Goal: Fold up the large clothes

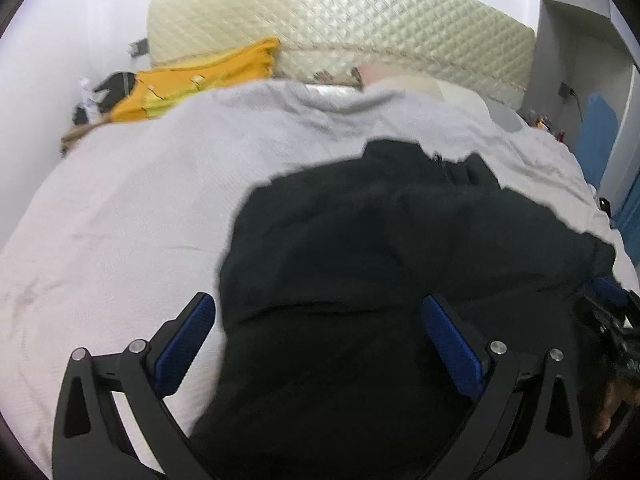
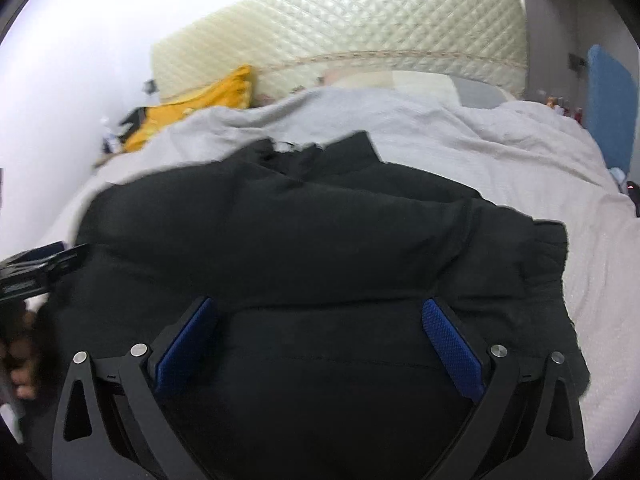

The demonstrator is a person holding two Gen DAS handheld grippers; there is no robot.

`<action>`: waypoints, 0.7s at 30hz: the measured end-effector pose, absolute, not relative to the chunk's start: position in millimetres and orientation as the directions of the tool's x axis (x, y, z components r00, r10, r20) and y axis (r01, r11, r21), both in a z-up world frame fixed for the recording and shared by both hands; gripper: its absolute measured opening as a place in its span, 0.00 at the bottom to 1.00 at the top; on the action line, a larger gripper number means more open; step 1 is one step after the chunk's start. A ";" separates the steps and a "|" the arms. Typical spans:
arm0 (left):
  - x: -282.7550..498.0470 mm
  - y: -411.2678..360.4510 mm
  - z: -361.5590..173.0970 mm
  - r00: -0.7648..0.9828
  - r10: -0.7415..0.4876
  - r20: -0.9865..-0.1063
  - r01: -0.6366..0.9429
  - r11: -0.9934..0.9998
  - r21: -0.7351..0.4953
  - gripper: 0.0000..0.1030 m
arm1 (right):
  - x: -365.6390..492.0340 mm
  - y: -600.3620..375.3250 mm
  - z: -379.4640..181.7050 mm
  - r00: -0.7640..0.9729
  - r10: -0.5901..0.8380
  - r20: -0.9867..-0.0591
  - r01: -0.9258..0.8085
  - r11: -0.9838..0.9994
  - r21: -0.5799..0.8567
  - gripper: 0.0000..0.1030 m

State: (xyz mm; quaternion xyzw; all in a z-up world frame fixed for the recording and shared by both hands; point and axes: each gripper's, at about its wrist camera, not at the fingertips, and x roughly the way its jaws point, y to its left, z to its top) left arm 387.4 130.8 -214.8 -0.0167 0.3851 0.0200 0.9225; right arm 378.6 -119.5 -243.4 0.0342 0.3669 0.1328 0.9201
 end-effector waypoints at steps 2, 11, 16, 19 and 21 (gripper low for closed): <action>376.0 128.9 -185.5 0.721 0.041 -0.692 -0.054 0.999 0.003 1.00 | 365.2 -116.6 -218.9 0.717 0.261 -0.647 -0.231 0.964 0.133 0.99; 284.1 128.2 -28.1 0.826 -0.023 -0.564 -0.012 0.998 -0.059 1.00 | 284.0 -110.6 -55.2 0.827 0.282 -0.486 -0.266 0.958 0.103 0.99; 233.4 138.0 41.0 0.861 -0.060 -0.506 0.011 0.995 -0.098 1.00 | 226.8 -104.8 16.0 0.869 0.290 -0.400 -0.279 0.956 0.088 0.99; 196.5 146.1 67.7 0.876 -0.097 -0.472 0.040 0.991 -0.129 1.00 | 190.3 -99.5 50.4 0.883 0.289 -0.370 -0.289 0.956 0.059 0.99; 173.2 148.8 77.4 0.882 -0.113 -0.458 0.060 0.990 -0.129 1.00 | 169.4 -96.9 63.8 0.886 0.295 -0.357 -0.296 0.954 0.054 0.99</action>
